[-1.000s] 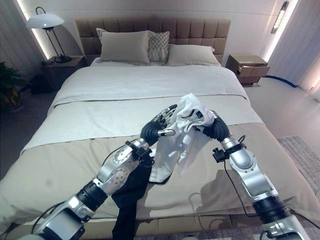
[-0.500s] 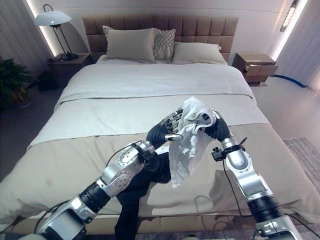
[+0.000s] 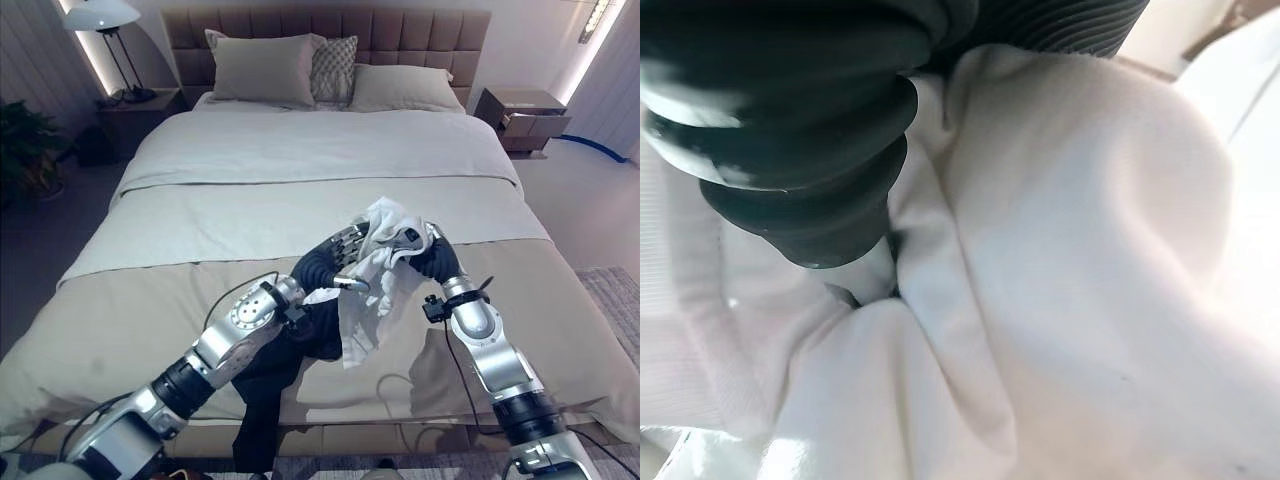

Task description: Pick up clothes into the bucket

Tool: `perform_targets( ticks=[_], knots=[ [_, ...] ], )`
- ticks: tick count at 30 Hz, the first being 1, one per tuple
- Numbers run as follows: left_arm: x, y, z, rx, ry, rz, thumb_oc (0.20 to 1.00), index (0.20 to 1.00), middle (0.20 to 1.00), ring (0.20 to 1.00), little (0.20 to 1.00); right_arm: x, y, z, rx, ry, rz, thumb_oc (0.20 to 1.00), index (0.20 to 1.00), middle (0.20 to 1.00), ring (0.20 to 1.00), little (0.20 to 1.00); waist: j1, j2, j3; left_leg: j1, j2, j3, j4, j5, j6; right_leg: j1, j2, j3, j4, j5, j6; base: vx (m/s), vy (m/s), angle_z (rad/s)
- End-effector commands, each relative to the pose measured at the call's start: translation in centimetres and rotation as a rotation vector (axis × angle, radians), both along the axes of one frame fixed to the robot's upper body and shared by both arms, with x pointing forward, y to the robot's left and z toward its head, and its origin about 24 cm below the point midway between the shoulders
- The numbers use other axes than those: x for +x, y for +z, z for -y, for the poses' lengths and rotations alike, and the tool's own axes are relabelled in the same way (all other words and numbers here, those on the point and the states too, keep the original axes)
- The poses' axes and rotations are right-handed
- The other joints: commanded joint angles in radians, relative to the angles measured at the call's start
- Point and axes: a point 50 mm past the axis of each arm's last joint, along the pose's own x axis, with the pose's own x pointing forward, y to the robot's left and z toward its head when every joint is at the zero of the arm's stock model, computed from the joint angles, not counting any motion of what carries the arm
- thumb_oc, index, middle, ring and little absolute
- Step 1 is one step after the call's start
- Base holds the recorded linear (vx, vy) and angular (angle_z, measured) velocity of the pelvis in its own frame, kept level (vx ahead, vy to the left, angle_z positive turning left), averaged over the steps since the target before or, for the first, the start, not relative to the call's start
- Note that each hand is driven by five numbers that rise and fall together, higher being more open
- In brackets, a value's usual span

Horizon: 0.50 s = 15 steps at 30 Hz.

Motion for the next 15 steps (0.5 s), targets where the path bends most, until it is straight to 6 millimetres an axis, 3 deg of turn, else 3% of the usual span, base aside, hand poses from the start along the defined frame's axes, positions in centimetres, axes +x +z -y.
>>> perform_targets(
  ticks=[1, 6, 15],
  knots=[
    [-0.5, 3.2, 1.4, 0.094, -0.114, 0.267, 1.0, 1.0, 1.0, 1.0, 1.0, 0.2, 6.7, -0.3, 0.119, 0.04, 0.301, 0.2, 0.2, 0.2, 0.2, 0.2, 0.02, -0.051, -0.019, 0.005, 0.04, -0.015, 0.111, -0.096, -0.015, -0.037, -0.039, 0.002, 0.026, 0.075, 0.034, 0.0, 0.0, 0.0],
    [-0.2, 2.6, 0.8, 0.257, -0.079, 0.376, 1.0, 1.0, 1.0, 1.0, 1.0, -0.5, 7.7, 0.1, 0.121, 0.039, 0.351, 0.2, 0.2, 0.2, 0.2, 0.2, 0.02, -0.052, -0.02, 0.004, 0.036, -0.016, 0.113, -0.1, -0.014, -0.038, -0.04, 0.003, 0.027, 0.074, 0.036, 0.0, 0.0, 0.0],
    [-0.4, 0.4, 3.2, 0.365, -0.049, 0.437, 1.0, 1.0, 1.0, 1.0, 1.0, -0.5, 9.1, -1.3, 0.165, 0.083, 0.414, 0.2, 0.2, 0.2, 0.2, 0.2, 0.022, -0.067, -0.015, -0.007, 0.035, -0.019, 0.122, -0.105, -0.012, -0.041, -0.043, 0.001, 0.029, 0.074, 0.035, 0.0, 0.0, 0.0]
  ],
)
